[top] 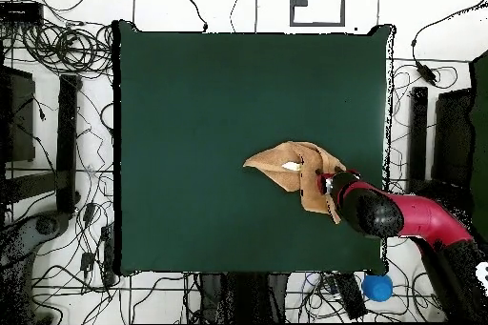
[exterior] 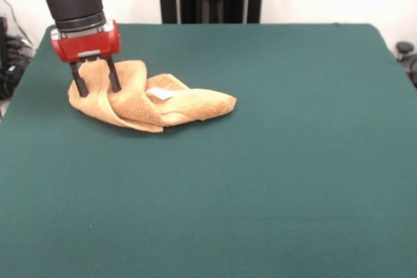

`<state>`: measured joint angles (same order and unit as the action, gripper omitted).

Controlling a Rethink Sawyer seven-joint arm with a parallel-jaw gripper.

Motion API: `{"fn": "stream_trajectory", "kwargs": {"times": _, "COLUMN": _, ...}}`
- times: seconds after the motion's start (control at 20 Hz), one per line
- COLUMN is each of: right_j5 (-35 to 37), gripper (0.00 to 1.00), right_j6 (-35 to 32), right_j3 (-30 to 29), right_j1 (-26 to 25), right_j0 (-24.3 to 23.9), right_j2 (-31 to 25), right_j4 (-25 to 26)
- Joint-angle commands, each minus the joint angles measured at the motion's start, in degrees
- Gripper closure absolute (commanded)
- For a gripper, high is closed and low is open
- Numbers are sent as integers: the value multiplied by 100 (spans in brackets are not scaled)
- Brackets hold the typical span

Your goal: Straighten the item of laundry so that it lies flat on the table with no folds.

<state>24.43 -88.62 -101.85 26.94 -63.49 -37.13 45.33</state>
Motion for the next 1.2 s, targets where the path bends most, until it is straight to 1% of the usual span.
{"fn": "stream_trajectory", "kwargs": {"times": 0.05, "right_j5": 764, "gripper": 0, "right_j6": 196, "right_j3": -781, "right_j1": -582, "right_j0": 505, "right_j2": -28, "right_j4": -285}}
{"fn": "stream_trajectory", "kwargs": {"times": 0.55, "right_j5": 446, "gripper": 0, "right_j6": -495, "right_j3": -1080, "right_j1": -681, "right_j0": 647, "right_j2": 115, "right_j4": -732}}
{"fn": "stream_trajectory", "kwargs": {"times": 0.75, "right_j5": 365, "gripper": 0, "right_j6": -549, "right_j3": -1155, "right_j1": -757, "right_j0": 659, "right_j2": 118, "right_j4": -894}}
{"fn": "stream_trajectory", "kwargs": {"times": 1.2, "right_j5": -99, "gripper": 0, "right_j6": -794, "right_j3": -1454, "right_j1": -1030, "right_j0": 671, "right_j2": 130, "right_j4": -1215}}
